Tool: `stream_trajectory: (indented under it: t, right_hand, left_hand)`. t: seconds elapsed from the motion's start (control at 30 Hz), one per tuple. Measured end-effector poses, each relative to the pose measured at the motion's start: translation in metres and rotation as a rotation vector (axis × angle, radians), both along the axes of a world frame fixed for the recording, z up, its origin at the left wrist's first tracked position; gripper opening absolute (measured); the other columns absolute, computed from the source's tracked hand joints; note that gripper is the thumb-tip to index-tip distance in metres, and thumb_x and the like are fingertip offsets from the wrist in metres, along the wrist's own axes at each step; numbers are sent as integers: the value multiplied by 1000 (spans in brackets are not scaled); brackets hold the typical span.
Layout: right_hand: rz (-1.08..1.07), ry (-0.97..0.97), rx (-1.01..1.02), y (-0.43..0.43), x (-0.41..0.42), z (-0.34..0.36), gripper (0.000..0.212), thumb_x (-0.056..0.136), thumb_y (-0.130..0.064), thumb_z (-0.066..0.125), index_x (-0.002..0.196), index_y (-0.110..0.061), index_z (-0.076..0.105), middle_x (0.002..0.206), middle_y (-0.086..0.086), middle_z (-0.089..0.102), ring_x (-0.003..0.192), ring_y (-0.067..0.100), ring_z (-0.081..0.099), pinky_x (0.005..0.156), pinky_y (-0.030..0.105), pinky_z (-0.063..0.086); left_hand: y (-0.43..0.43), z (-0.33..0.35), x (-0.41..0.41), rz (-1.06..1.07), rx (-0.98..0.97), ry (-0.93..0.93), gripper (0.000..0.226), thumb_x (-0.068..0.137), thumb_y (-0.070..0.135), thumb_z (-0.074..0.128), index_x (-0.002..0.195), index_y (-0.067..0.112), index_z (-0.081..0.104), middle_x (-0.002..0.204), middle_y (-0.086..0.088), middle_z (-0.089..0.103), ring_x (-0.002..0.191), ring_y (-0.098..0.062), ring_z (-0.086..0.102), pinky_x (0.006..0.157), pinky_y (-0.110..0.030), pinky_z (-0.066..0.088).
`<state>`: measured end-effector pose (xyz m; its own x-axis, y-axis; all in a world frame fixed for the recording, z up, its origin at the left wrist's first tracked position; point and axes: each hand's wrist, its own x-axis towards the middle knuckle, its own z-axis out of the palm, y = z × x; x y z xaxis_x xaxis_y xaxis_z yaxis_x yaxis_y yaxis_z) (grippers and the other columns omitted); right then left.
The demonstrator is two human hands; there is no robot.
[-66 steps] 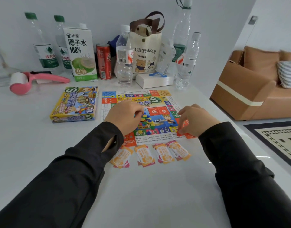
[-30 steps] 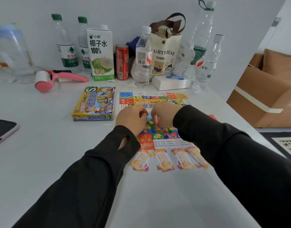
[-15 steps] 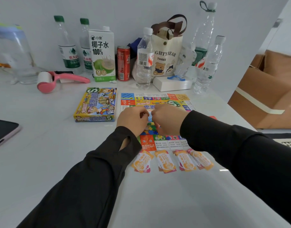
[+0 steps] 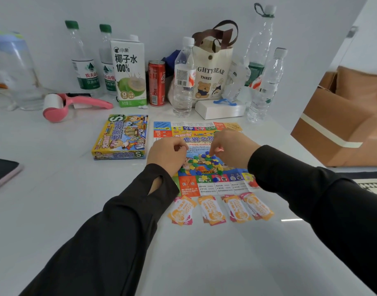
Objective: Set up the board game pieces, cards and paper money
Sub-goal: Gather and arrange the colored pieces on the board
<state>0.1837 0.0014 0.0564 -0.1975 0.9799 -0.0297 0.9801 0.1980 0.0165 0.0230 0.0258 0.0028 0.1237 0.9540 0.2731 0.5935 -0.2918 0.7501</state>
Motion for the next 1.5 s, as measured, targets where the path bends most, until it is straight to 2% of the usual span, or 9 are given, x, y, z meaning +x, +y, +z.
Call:
stream_trajectory:
  t: [0.23, 0.37, 0.47, 0.57, 0.67, 0.87, 1.1, 1.4, 1.5]
  right_hand:
    - [22, -20, -67, -7, -2, -4, 25, 90, -25, 58, 113, -21, 65, 118, 0, 55, 109, 17, 45, 92, 28, 36]
    - [44, 28, -99, -6, -6, -5, 27, 86, -32, 63, 111, -22, 65, 110, -3, 55, 98, 12, 46, 86, 27, 39]
    - [20, 87, -79, -6, -6, -5, 20, 90, -23, 57, 107, -19, 67, 105, -4, 57, 100, 14, 50, 83, 22, 36]
    - [0, 32, -63, -5, -3, -5, 17, 90, -16, 55, 99, -18, 70, 112, -2, 60, 102, 13, 50, 86, 22, 34]
    - [35, 51, -92, -6, -4, -5, 19, 90, -19, 58, 105, -20, 69, 114, -3, 59, 93, 8, 44, 83, 20, 33]
    - [18, 53, -89, -5, -5, -5, 27, 89, -19, 60, 115, -22, 64, 117, 0, 57, 94, 10, 43, 83, 22, 33]
    - [-17, -22, -57, -1, -2, -9, 31, 89, -19, 58, 120, -24, 59, 119, 0, 55, 110, 17, 44, 93, 30, 38]
    - [-33, 65, -88, 7, -4, -13, 30, 90, -23, 58, 120, -22, 60, 117, 0, 58, 94, 11, 44, 83, 23, 34]
    - [-30, 67, -86, 10, -5, -12, 29, 90, -25, 58, 118, -22, 62, 118, 1, 58, 95, 11, 45, 83, 23, 34]
  left_hand:
    - [-1, -1, 0, 1, 51, 72, 18, 90, 14, 52, 89, 16, 69, 80, 4, 63, 78, -11, 57, 71, -22, 42]
    - [1, -2, 0, 3, 65, 76, 18, 89, 14, 52, 90, 16, 69, 84, 3, 65, 78, -10, 54, 71, -23, 41]
    - [2, -2, 1, 5, 65, 79, 18, 89, 15, 51, 90, 16, 70, 82, 4, 64, 77, -10, 54, 71, -22, 42]
    - [2, -2, 1, 2, 62, 83, 18, 90, 15, 51, 91, 16, 69, 79, 5, 61, 77, -10, 54, 71, -22, 42]
    - [1, -2, 1, -1, 65, 89, 18, 90, 15, 51, 91, 16, 69, 81, 4, 62, 77, -11, 54, 72, -24, 43]
    - [1, -2, 1, 2, 63, 96, 19, 90, 16, 51, 92, 16, 69, 89, 1, 67, 79, -11, 55, 73, -24, 44]
    - [1, -3, 1, -4, 61, 99, 19, 90, 16, 51, 93, 15, 69, 91, 1, 68, 80, -10, 54, 73, -24, 43]
    - [3, -3, 0, -4, 71, 106, 18, 90, 16, 51, 91, 16, 69, 89, 2, 67, 81, -12, 57, 71, -23, 41]
    - [3, -3, 1, -4, 71, 104, 18, 90, 16, 51, 90, 16, 69, 88, 2, 67, 77, -10, 54, 70, -22, 40]
